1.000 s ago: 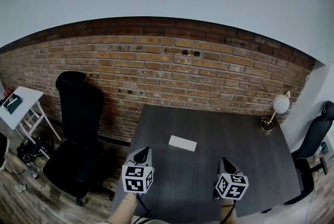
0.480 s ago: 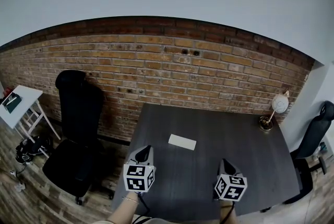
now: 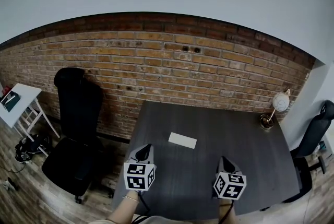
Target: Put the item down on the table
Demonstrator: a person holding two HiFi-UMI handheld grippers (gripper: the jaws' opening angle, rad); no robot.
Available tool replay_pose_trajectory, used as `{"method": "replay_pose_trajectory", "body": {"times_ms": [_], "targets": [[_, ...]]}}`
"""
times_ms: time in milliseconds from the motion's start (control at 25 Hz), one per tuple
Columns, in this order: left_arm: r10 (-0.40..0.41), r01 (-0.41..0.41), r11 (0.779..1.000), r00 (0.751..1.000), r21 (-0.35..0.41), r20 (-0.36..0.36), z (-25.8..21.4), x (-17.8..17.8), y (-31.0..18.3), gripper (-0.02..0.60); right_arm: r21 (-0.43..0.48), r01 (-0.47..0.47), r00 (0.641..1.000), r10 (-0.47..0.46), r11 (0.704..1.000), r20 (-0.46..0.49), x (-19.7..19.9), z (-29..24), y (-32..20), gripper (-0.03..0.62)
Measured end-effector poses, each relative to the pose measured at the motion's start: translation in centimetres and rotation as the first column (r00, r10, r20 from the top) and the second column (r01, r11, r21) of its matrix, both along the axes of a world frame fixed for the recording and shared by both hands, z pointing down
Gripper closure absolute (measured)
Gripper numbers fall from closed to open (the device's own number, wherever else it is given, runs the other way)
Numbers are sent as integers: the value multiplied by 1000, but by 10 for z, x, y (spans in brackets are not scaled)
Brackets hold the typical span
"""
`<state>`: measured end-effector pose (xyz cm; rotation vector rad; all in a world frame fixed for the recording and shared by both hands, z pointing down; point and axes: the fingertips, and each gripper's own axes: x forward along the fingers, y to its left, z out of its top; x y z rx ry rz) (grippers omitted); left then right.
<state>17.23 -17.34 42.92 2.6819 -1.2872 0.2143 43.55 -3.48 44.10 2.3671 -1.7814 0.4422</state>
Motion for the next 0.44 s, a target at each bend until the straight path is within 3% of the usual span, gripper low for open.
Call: {"method": "replay_pose_trajectory", "body": {"times_ms": [440], "targets": [[19,-19,1000,1000,-8,-5,4,12,-4,566,-2,3,1000,-3,1000,-9,3,-1,-6,562]]}}
